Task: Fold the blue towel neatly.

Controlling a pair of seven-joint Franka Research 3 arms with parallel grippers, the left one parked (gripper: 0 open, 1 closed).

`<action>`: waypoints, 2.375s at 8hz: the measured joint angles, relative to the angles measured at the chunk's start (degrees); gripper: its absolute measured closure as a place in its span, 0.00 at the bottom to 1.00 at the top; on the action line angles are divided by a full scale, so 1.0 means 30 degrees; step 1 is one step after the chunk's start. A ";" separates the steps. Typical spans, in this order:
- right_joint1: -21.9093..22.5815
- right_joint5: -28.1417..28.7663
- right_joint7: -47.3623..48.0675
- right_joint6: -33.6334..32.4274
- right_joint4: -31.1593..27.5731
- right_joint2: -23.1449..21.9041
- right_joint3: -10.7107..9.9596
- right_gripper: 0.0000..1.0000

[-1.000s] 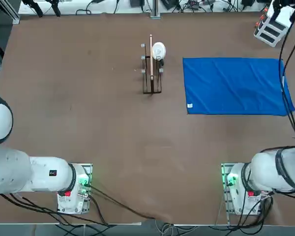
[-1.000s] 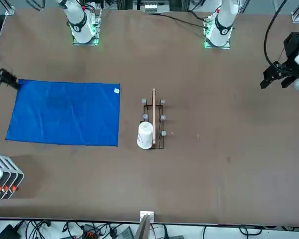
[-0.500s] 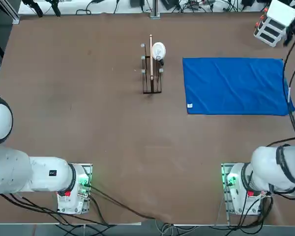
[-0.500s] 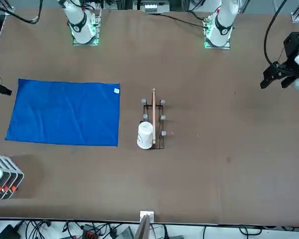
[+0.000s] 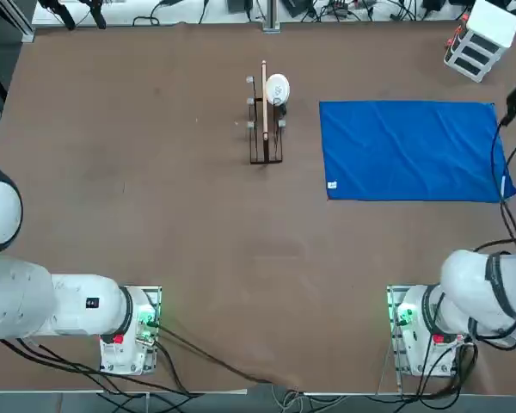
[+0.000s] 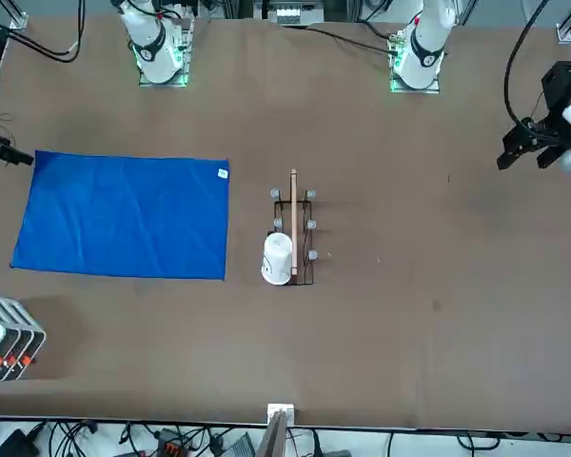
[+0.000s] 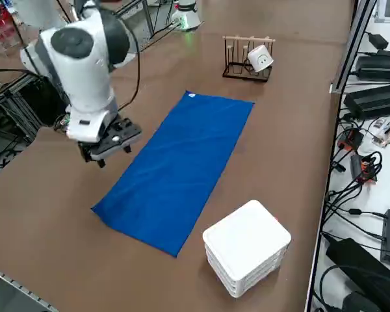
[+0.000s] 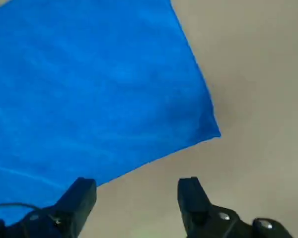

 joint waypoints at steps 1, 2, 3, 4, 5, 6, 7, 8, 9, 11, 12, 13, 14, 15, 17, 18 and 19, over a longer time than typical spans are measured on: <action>-0.0919 0.0000 -0.1015 0.1476 -0.1075 0.0092 0.0001 0.03; -0.1826 0.0001 -0.2018 0.2442 -0.1862 0.0363 -0.0003 0.06; -0.2549 0.0004 -0.2631 0.3146 -0.2231 0.0855 -0.0003 0.12; -0.3021 0.0004 -0.3018 0.3853 -0.2334 0.1483 -0.0002 0.15; -0.3258 0.0004 -0.3246 0.4739 -0.2350 0.2139 0.0004 0.19; -0.3360 0.0004 -0.3515 0.5802 -0.2344 0.2754 0.0005 0.20; -0.3467 0.0004 -0.3789 0.6671 -0.2334 0.3308 0.0016 0.24; -0.3687 0.0004 -0.4005 0.7179 -0.2320 0.3805 0.0014 0.25; -0.3901 0.0004 -0.4185 0.7410 -0.2312 0.4160 0.0013 0.26; -0.4076 0.0004 -0.4365 0.7467 -0.2176 0.4527 0.0013 0.28; -0.4109 0.0004 -0.4412 0.7468 -0.2118 0.4662 0.0016 0.28; -0.4229 0.0003 -0.4603 0.7468 -0.2034 0.4762 0.0015 0.27; -0.4384 0.0001 -0.4859 0.7469 -0.1884 0.4792 0.0014 0.27; -0.4516 0.0001 -0.5193 0.7468 -0.1622 0.4794 0.0013 0.27; -0.4729 0.0001 -0.5568 0.7439 -0.1202 0.4796 0.0012 0.27; -0.4818 0.0001 -0.5605 0.7398 -0.1197 0.4846 0.0012 0.27; -0.4871 0.0001 -0.5606 0.7357 -0.1206 0.5004 0.0012 0.27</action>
